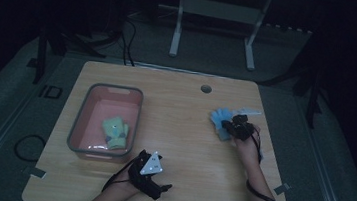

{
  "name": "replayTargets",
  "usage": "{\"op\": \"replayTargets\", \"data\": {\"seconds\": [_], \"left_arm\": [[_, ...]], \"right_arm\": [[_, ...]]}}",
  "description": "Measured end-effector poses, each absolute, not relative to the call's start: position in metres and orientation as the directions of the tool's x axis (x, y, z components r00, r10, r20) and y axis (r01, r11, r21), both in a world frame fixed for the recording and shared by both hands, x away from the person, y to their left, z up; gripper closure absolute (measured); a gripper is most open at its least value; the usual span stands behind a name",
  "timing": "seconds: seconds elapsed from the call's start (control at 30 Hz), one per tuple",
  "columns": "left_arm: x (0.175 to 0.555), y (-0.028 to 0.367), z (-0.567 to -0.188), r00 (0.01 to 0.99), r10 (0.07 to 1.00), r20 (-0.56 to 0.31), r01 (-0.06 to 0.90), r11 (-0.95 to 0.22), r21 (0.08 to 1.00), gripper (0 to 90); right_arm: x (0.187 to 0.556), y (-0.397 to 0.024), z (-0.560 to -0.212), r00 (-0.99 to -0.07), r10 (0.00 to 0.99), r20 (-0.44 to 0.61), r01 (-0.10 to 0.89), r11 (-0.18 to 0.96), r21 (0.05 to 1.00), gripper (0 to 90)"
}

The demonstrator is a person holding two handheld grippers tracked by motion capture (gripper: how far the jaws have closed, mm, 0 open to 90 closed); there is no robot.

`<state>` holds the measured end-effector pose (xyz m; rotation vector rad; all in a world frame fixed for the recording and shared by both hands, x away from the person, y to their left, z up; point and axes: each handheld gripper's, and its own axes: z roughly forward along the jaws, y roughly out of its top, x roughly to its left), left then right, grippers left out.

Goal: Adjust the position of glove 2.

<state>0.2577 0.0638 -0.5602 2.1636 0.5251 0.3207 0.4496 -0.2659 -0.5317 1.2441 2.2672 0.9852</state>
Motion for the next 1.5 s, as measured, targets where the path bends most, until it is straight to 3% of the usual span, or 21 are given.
{"op": "replayTargets", "data": {"seconds": [0.3,0.63,0.93,1.27,1.5], "left_arm": [[0.257,0.063,-0.56,0.878,0.476,0.047,0.251,-0.543,0.801,2.3],[0.257,0.063,-0.559,0.878,0.475,0.048,0.249,-0.541,0.804,2.3],[0.256,0.062,-0.56,0.878,0.476,0.048,0.247,-0.536,0.807,2.3],[0.257,0.064,-0.559,0.879,0.474,0.052,0.243,-0.539,0.806,2.3],[0.256,0.064,-0.559,0.879,0.474,0.055,0.24,-0.537,0.809,2.3]], "right_arm": [[0.406,-0.24,-0.493,-0.501,0.865,0.016,0.573,0.318,0.755,87.6],[0.36,-0.209,-0.483,-0.451,0.891,0.046,0.594,0.261,0.761,87.6],[0.338,-0.191,-0.502,-0.416,0.903,0.107,0.626,0.199,0.754,87.5],[0.343,-0.183,-0.534,-0.378,0.918,0.119,0.671,0.183,0.719,87.3],[0.347,-0.184,-0.552,-0.371,0.92,0.128,0.698,0.186,0.692,79.3]]}}
